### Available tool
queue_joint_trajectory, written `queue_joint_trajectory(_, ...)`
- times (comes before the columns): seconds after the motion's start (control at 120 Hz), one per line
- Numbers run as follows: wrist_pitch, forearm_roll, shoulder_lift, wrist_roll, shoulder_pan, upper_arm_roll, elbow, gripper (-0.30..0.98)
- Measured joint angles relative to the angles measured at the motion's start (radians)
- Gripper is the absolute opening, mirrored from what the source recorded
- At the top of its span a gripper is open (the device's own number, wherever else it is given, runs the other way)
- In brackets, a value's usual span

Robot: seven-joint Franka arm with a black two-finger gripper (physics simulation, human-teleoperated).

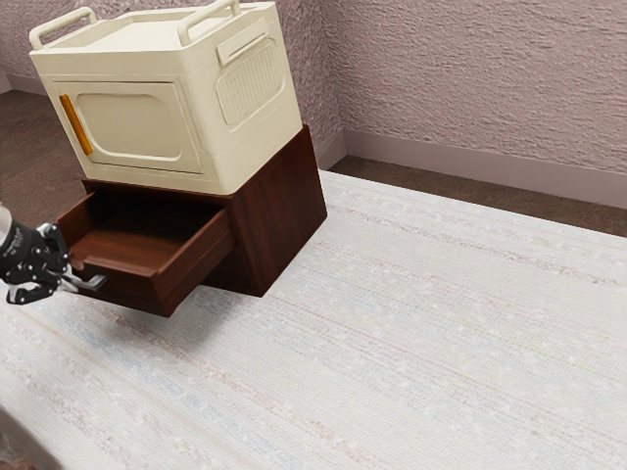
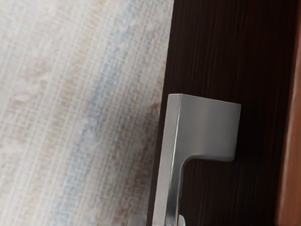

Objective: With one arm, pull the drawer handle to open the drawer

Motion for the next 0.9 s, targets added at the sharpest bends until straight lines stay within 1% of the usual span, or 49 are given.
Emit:
queue_joint_trajectory(0.15,-0.005,0.005,-0.016,0.000,0.000,0.001,-0.003,-0.10)
queue_joint_trajectory(0.233,-0.007,0.006,-0.022,0.000,0.000,0.001,-0.004,-0.07)
queue_joint_trajectory(0.508,-0.010,0.012,-0.051,0.004,0.002,0.007,-0.009,0.12)
queue_joint_trajectory(0.6,-0.038,0.022,-0.068,0.004,0.002,0.008,0.004,0.18)
queue_joint_trajectory(0.65,-0.085,0.029,-0.068,0.005,0.002,-0.001,0.043,0.24)
queue_joint_trajectory(0.708,-0.189,0.042,-0.041,0.005,0.001,-0.036,0.153,0.34)
queue_joint_trajectory(0.817,-0.407,0.051,0.076,0.007,-0.009,-0.146,0.381,0.47)
queue_joint_trajectory(0.9,-0.519,0.036,0.164,0.008,-0.042,-0.179,0.498,0.53)
